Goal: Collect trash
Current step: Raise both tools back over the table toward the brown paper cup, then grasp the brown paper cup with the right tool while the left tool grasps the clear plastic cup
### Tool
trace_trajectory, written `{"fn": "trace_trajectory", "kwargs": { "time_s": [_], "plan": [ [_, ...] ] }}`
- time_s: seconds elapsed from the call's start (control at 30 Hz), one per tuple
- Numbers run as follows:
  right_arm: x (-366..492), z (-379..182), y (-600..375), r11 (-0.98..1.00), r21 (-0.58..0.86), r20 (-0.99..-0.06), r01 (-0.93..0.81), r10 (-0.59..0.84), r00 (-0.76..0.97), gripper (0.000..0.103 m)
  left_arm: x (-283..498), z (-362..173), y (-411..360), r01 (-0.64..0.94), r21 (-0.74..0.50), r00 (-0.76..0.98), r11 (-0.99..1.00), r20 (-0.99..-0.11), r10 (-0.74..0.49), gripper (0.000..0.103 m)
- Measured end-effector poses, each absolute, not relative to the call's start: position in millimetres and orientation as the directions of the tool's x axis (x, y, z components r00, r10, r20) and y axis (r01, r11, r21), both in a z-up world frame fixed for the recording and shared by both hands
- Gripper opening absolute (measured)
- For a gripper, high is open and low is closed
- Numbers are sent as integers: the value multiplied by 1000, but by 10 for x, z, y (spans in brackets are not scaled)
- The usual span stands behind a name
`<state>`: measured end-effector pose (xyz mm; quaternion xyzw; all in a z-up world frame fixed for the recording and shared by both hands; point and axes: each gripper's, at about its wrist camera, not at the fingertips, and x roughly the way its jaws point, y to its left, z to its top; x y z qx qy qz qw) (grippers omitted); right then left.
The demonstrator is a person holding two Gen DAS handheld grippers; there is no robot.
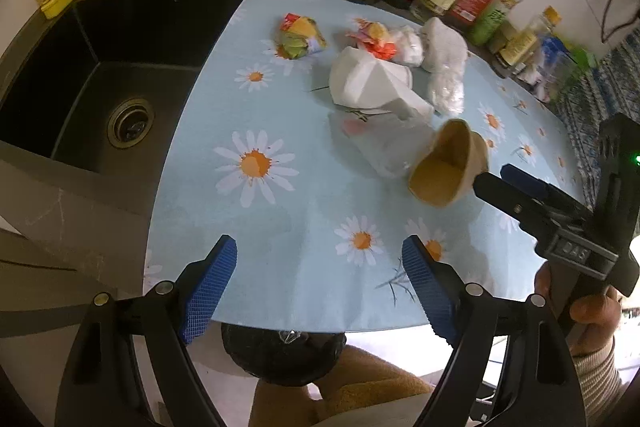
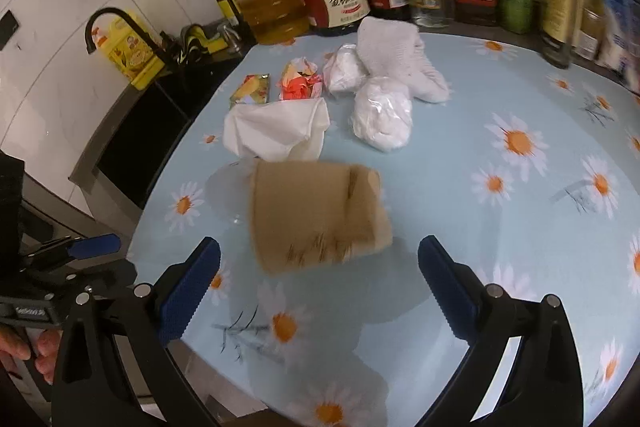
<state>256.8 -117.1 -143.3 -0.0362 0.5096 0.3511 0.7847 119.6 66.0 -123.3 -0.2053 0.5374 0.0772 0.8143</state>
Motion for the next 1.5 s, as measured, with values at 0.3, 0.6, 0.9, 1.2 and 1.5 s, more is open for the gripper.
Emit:
{"fn": "trace_trajectory", "kwargs": {
  "time_s": [0.3, 0.6, 0.9, 1.2, 1.5],
  "plan": [
    [2781, -1615, -1042, 734, 319, -836, -600, 516, 187, 98, 1319, -1299, 691, -392, -229, 385, 891, -920, -67, 82],
    [2803, -1642, -1103, 720, 333, -832, -610, 528, 170, 79, 1409, -1304, 642, -395, -224, 383, 891, -922, -62, 82],
    [2793, -1463, -1324, 730, 336, -811, -595, 545, 211, 79, 1583, -1229, 487, -358, -230, 398, 905, -915, -75, 82],
    [2851, -1280, -1824, 782, 323, -802, -534, 525, 285, 79, 1940, -1261, 233, -307, -218, 396, 926, -915, -84, 82],
    [2916, -1345, -2188, 811, 334, -808, -481, 509, 297, 79, 2292, -1464, 72, -313, -112, 345, 943, -938, 3, 82]
  ]
}}
